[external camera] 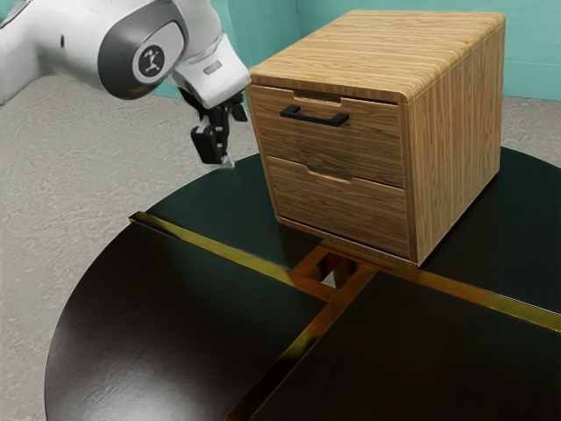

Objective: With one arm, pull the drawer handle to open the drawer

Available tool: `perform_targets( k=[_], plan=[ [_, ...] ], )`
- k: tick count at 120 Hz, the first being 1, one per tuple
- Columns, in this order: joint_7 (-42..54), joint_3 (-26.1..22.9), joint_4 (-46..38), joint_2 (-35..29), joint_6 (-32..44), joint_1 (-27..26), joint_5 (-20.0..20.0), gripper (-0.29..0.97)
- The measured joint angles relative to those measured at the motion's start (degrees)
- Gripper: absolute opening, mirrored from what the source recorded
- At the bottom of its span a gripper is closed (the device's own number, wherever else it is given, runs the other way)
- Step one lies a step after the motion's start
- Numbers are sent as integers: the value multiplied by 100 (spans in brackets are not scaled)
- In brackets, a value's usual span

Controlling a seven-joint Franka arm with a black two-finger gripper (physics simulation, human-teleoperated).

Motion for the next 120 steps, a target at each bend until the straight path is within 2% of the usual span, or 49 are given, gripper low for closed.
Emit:
perform_targets(
  k=[26,57,120],
  plan=[
    [603,-339,274,335,409,-114,104,66],
    [1125,-324,614,758,916,-44,147,66],
    [1694,-360,766,1046,1409,-28,156,66]
  ],
)
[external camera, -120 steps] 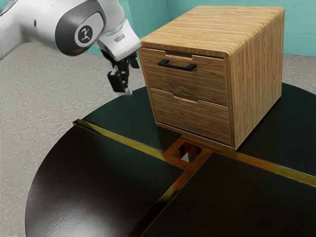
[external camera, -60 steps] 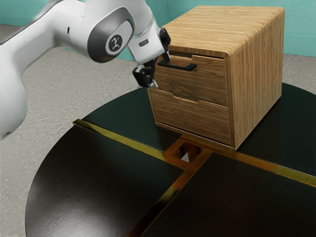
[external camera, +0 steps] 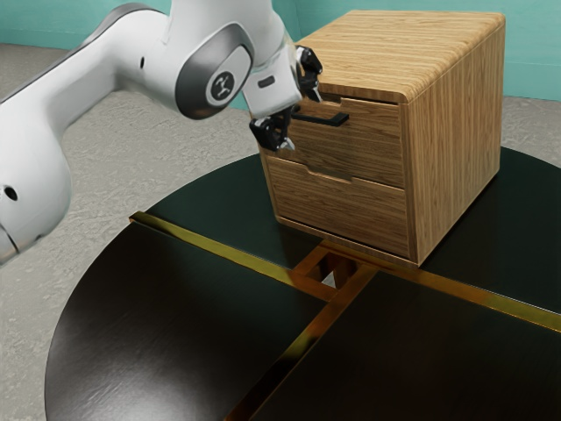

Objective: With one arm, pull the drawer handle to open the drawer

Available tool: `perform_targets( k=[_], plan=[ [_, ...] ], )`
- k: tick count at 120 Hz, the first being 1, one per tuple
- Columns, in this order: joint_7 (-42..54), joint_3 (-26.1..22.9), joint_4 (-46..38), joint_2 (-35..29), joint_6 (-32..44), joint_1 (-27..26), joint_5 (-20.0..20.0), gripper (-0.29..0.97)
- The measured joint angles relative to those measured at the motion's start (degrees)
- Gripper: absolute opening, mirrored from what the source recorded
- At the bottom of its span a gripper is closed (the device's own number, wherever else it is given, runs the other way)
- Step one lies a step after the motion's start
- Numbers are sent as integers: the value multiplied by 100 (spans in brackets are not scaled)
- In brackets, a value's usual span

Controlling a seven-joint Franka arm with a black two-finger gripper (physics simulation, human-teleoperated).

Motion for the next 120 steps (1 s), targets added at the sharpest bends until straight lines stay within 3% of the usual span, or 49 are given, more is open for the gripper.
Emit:
perform_targets(
  k=[34,47,58,68,76,82,87,90,92,97,100,108,114,120],
  plan=[
    [156,32,2,298,107,52,205,66],
    [198,84,-340,200,104,35,313,73],
    [226,174,-664,36,111,24,380,69],
    [241,331,-1596,-725,124,-25,437,67],
    [250,574,-2588,-1645,120,-208,438,58],
    [256,811,-3210,-2255,114,-456,401,45],
    [261,954,-3737,-2773,107,-593,384,48],
    [265,1022,-4030,-3099,98,-661,384,44],
    [267,1053,-4229,-3342,93,-688,389,29],
    [271,1088,-4684,-3923,85,-670,404,24],
    [272,1082,-4917,-4303,54,-261,384,43],
    [191,1048,-4994,-5072,-237,394,266,51],
    [-85,987,-4413,-5340,-856,596,0,55],
    [-537,600,-3763,-5420,-1642,650,-207,58]
  ],
)
